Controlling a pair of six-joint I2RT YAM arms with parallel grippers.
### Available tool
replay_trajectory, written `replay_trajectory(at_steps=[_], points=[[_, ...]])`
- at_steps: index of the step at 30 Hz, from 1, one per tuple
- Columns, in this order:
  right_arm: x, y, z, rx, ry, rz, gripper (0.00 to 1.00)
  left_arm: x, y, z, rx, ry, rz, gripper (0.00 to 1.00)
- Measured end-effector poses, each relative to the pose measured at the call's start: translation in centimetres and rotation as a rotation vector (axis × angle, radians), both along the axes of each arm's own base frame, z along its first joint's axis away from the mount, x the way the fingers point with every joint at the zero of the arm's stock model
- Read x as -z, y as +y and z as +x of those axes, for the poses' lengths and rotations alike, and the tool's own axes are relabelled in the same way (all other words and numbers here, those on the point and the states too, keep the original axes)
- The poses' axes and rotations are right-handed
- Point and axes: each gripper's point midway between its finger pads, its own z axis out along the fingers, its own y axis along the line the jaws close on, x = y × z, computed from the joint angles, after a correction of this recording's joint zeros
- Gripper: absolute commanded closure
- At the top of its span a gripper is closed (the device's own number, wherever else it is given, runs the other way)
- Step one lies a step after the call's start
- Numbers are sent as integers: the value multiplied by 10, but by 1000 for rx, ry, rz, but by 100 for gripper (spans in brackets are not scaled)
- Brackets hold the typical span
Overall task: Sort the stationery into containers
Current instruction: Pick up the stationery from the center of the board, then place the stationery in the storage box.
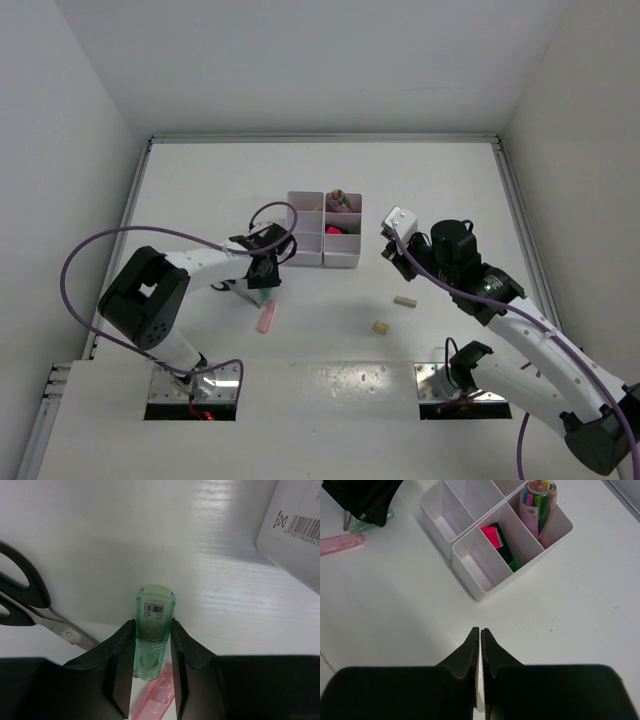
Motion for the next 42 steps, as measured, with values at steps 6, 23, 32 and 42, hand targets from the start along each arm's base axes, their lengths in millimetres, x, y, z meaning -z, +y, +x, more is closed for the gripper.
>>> replay_trajectory(at_steps=[6, 23, 32, 42], points=[[0, -2, 1, 11, -2, -3, 57, -5, -2, -2, 5, -11, -29, 86], [7, -5, 4, 31, 4, -12, 89, -179, -89, 44, 91, -446, -426, 100], [9, -5, 4, 33, 8, -15, 89, -194, -102, 105, -55, -598, -320, 100], [14, -9, 5, 44, 17, -20, 89, -182, -89, 113, -352, -758, -198, 100]])
